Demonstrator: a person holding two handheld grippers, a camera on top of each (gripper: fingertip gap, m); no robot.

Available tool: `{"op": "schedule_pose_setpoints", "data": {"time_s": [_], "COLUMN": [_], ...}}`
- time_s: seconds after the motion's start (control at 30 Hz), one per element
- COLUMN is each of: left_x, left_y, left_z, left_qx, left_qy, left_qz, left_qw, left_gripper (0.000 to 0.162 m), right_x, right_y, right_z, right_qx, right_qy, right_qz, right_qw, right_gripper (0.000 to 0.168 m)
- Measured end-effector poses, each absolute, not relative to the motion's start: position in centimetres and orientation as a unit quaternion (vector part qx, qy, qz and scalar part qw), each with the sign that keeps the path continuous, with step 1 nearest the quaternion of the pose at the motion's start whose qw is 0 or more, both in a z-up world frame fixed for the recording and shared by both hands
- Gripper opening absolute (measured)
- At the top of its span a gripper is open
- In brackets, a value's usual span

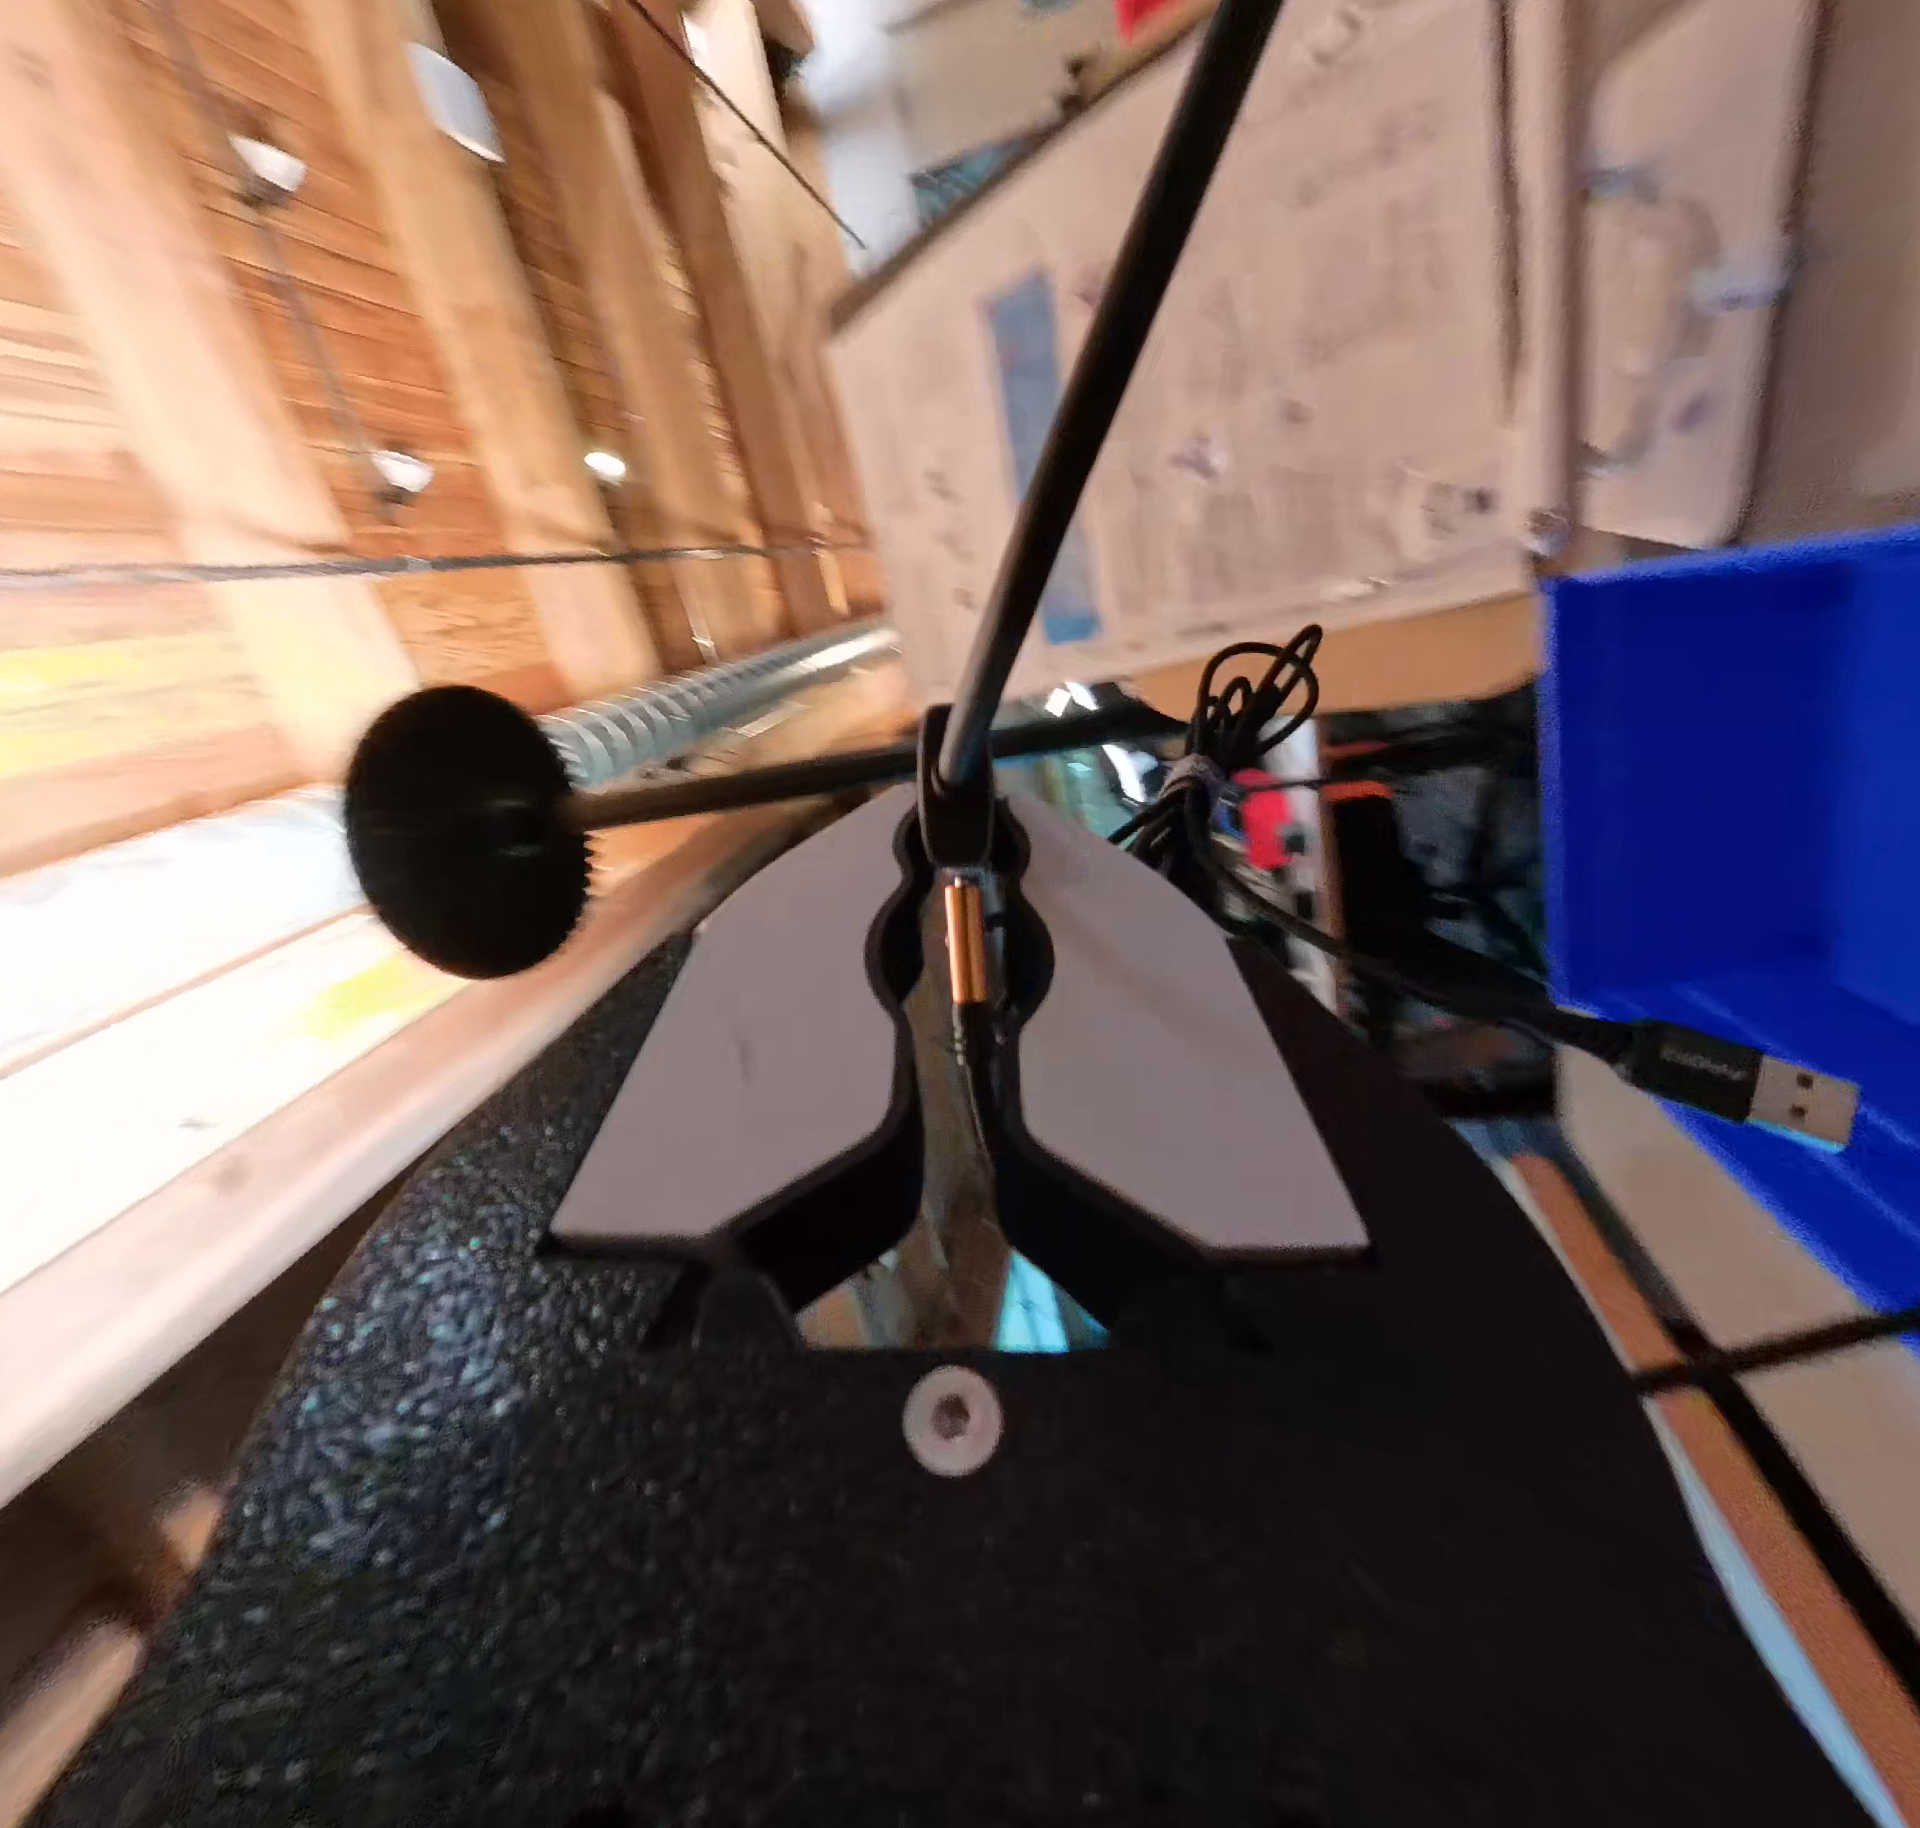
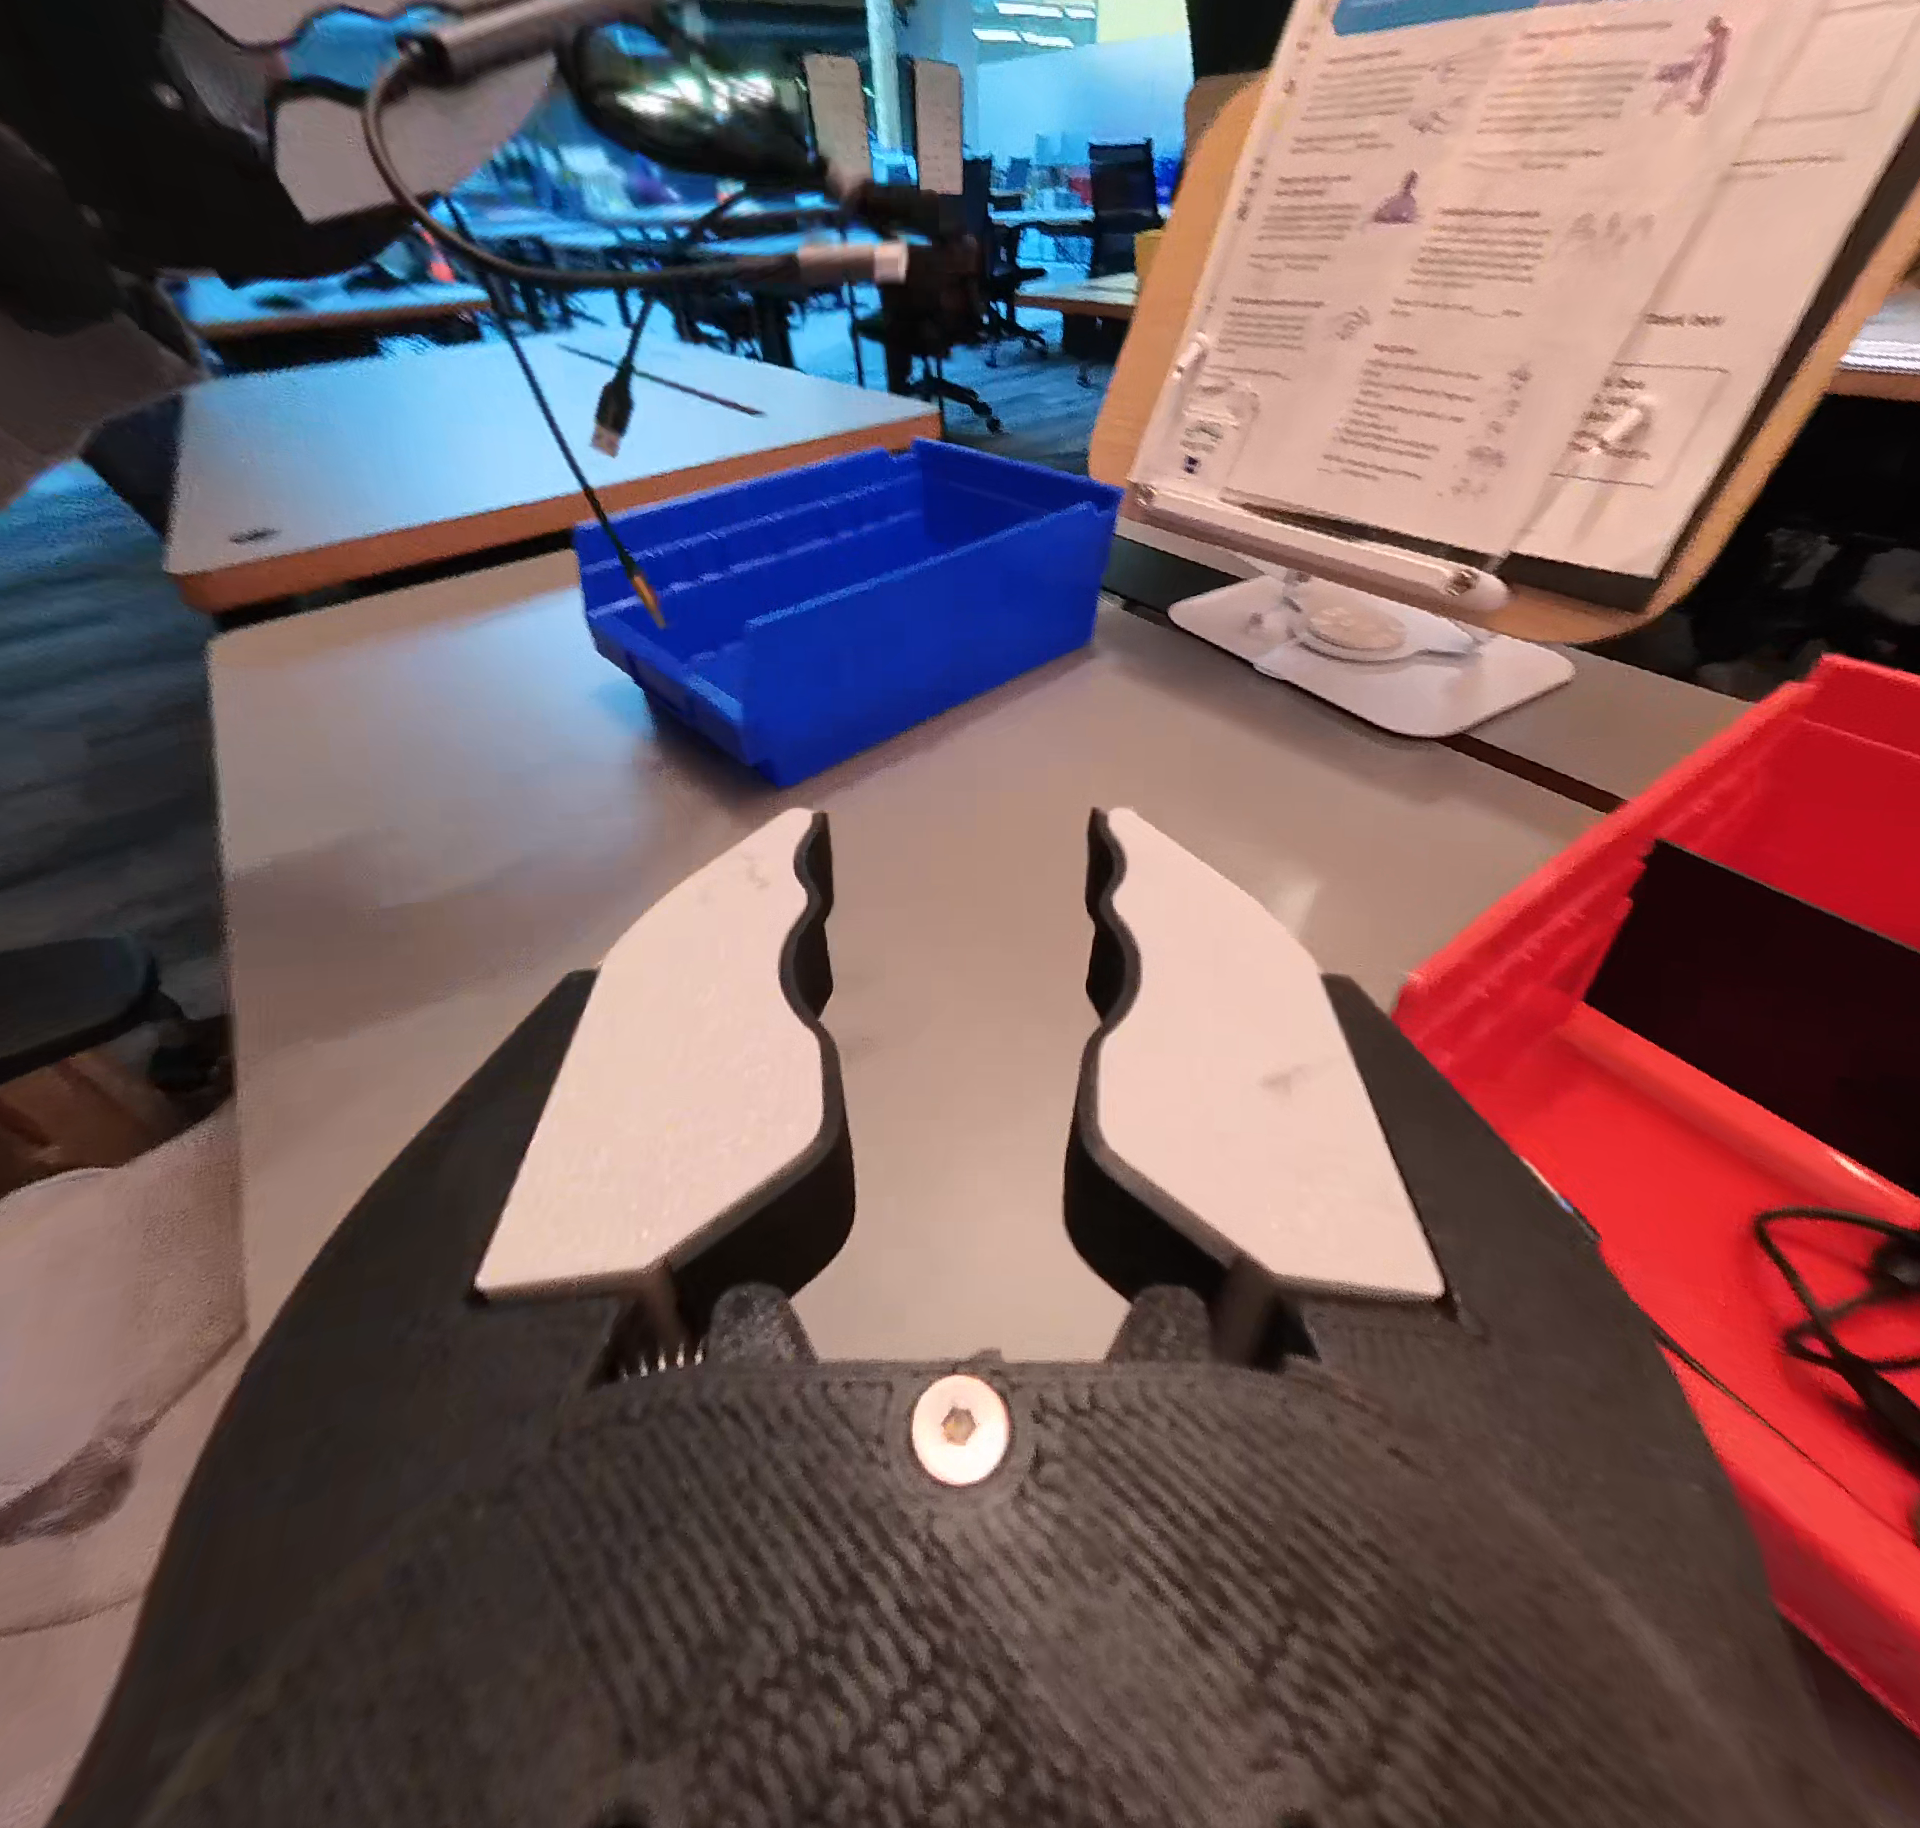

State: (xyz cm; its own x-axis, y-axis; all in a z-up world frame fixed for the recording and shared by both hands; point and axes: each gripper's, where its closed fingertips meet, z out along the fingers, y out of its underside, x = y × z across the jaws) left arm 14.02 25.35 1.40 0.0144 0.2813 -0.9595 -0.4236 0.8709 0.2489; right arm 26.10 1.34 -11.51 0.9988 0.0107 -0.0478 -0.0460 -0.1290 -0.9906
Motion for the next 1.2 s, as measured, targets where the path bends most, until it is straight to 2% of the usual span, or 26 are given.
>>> {"op": "schedule_pose_setpoints", "data": {"time_s": [0.1, 0.17, 0.3, 0.43, 0.53, 0.7, 0.73, 0.77, 0.93, 1.1, 1.2], "left_x": [13.4, 13.3, 13.4, 13.1, 12.9, 12.7, 12.8, 13.0, 14.3, 15.8, 15.1], "left_y": [20.0, 16.2, 9.6, 4.7, 2.3, 0.4, 0.5, 0.8, 3.5, 10.9, 13.2], "left_z": [4.9, 5.1, 0.7, -5.9, -9.3, -10.3, -10.2, -10.1, -9.0, -8.0, -10.6], "left_qx": [0.013, 0.07, 0.19, 0.316, 0.367, 0.386, 0.38, 0.373, 0.322, 0.068, -0.149], "left_qy": [0.623, 0.621, 0.644, 0.643, 0.645, 0.643, 0.647, 0.648, 0.641, 0.696, 0.749], "left_qz": [0.224, 0.207, 0.169, 0.172, 0.161, 0.136, 0.132, 0.128, 0.122, 0.074, -0.088], "left_qw": [0.75, 0.752, 0.722, 0.676, 0.65, 0.647, 0.648, 0.651, 0.686, 0.711, 0.64], "left_gripper": [0.01, 0.01, 0.01, 0.01, 0.01, 0.01, 0.01, 0.009, 0.016, 0.04, 0.04], "right_x": [24.5, 23.2, 21.8, 20.3, 18.2, 15.8, 15.7, 15.8, 17.2, 21.1, 23.2], "right_y": [1.7, 1.5, 0.6, 1.1, 1.7, 2.6, 2.5, 2.5, 3.4, 3.7, 2.8], "right_z": [-9.8, -8.3, -5.8, -7.2, -8.6, -9.1, -8.7, -8.4, -7.6, -7.9, -7.7], "right_qx": [-0.724, -0.701, -0.658, -0.63, -0.594, -0.557, -0.536, -0.522, -0.469, -0.459, -0.439], "right_qy": [0.002, -0.005, -0.002, 0.018, 0.015, -0.008, -0.013, -0.012, 0.027, 0.109, 0.124], "right_qz": [0.053, 0.085, 0.162, 0.335, 0.481, 0.552, 0.566, 0.571, 0.574, 0.486, 0.436], "right_qw": [0.688, 0.708, 0.736, 0.701, 0.644, 0.62, 0.626, 0.634, 0.671, 0.736, 0.776], "right_gripper": [0.047, 0.048, 0.05, 0.053, 0.04, 0.032, 0.02, 0.015, 0.011, 0.01, 0.01]}}
